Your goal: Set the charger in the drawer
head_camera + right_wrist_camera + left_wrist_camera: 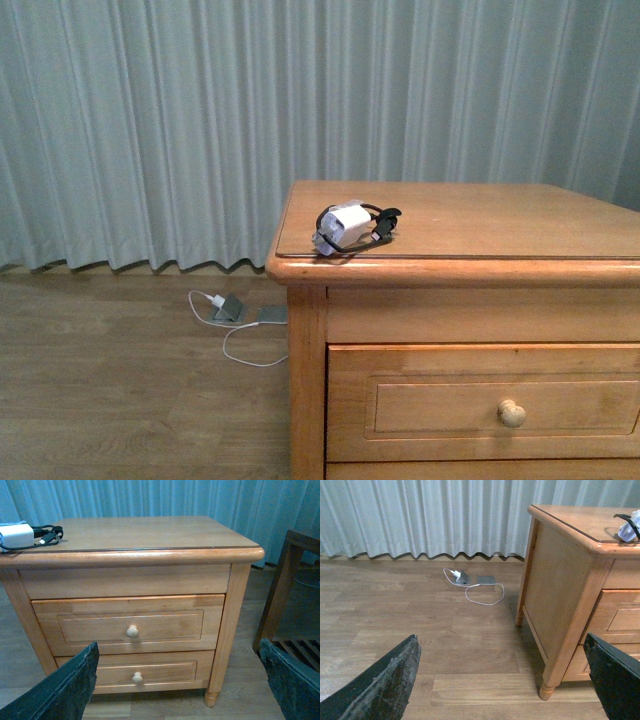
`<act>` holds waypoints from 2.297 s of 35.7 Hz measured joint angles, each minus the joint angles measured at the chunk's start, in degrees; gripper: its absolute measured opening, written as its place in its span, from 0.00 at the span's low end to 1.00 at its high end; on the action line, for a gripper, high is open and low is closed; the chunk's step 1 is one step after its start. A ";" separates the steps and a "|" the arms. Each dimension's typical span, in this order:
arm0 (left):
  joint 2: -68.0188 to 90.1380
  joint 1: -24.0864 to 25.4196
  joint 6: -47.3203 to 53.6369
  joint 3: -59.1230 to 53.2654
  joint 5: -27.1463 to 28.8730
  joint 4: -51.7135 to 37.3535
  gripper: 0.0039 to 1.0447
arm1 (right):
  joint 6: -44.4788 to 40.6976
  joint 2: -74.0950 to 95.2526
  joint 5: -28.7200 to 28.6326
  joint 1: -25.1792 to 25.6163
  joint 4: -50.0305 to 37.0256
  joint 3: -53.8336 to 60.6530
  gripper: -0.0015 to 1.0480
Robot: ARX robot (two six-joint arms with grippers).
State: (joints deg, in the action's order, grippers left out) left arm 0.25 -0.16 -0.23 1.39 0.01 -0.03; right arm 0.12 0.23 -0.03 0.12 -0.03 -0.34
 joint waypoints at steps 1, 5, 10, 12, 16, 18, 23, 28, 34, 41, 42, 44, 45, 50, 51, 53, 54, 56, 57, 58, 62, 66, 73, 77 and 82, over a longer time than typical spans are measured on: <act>0.00 0.00 0.00 0.00 0.00 0.00 0.94 | 0.02 0.00 0.00 0.00 0.00 0.00 0.91; 0.00 0.02 0.00 0.00 0.00 0.00 0.94 | 0.02 0.00 0.00 0.00 0.00 0.00 0.91; 0.00 0.00 0.00 0.00 0.00 0.00 0.94 | 0.00 0.00 0.00 0.00 0.00 0.00 0.91; 0.00 0.00 0.00 0.00 0.00 0.00 0.94 | 0.00 0.00 0.00 0.00 0.00 0.00 0.91; 0.00 0.00 0.00 0.00 0.00 0.00 0.94 | 0.00 0.00 0.00 0.00 0.00 0.00 0.91; 0.00 0.00 0.00 0.00 0.00 0.00 0.94 | 0.00 0.02 0.00 0.00 0.00 0.00 0.91; 0.00 0.00 0.00 0.00 -0.02 0.00 0.94 | -6.01 5.60 -9.97 1.31 7.98 -2.03 0.91; 0.00 0.00 0.00 0.00 0.00 0.00 0.94 | -6.93 17.20 -9.81 -0.70 1.90 -4.02 0.91; 0.00 0.00 0.00 0.00 0.00 0.00 0.94 | -5.88 43.45 -4.94 -6.69 -15.80 -9.49 0.91; 0.00 0.00 0.00 0.00 0.00 0.00 0.94 | -4.31 71.95 -0.94 -12.76 -32.24 -17.79 0.91; 0.00 0.00 0.00 0.00 0.00 0.00 0.94 | -4.13 75.21 -0.28 -13.20 -33.77 -19.26 0.91; 0.00 0.02 0.00 0.00 0.00 0.00 0.94 | -3.85 79.34 0.59 -13.73 -35.71 -21.22 0.91; 0.00 0.00 0.00 0.00 0.00 0.00 0.94 | -3.65 82.31 0.98 -14.01 -37.00 -22.69 0.91; 0.00 0.00 0.00 0.00 0.00 0.00 0.94 | -2.75 92.32 3.52 -14.47 -40.89 -27.89 0.91; 0.00 0.00 0.00 0.00 0.00 0.00 0.94 | -2.34 94.90 4.22 -14.45 -41.64 -29.33 0.91; 0.00 0.00 0.00 0.00 0.00 0.00 0.94 | -1.97 98.07 5.16 -14.38 -42.60 -31.19 0.91; 0.00 0.00 0.00 0.00 0.00 0.00 0.94 | -1.77 99.56 5.53 -14.32 -43.06 -32.06 0.91; 0.00 0.02 0.00 0.00 0.00 0.00 0.94 | -1.36 103.47 6.12 -14.12 -43.78 -34.60 0.91; 0.00 0.00 0.00 0.00 0.00 0.00 0.94 | -1.20 104.63 6.34 -14.08 -44.00 -35.36 0.91; 0.00 0.00 0.00 0.00 0.00 0.00 0.94 | -1.11 105.74 6.49 -14.03 -44.15 -36.15 0.91; 0.00 0.02 0.00 0.00 0.00 0.00 0.94 | -0.72 109.94 6.97 -13.90 -44.46 -39.78 0.91; 0.00 0.00 0.00 0.00 0.00 0.00 0.94 | -0.26 113.63 7.56 -13.68 -44.78 -43.25 0.91; 0.00 0.00 0.00 0.00 0.00 0.00 0.94 | 0.35 118.42 7.91 -12.81 -44.83 -47.69 0.91; 0.00 0.00 0.00 0.00 0.00 0.00 0.94 | 0.42 120.43 8.02 -12.20 -44.81 -49.77 0.91; 0.00 0.00 0.00 0.00 0.00 0.00 0.94 | 0.57 121.74 8.35 -12.02 -44.61 -50.53 0.91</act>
State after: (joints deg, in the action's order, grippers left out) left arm 0.25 -0.16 -0.23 1.39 0.01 -0.03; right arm 0.69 121.97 8.32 -11.90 -44.64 -50.87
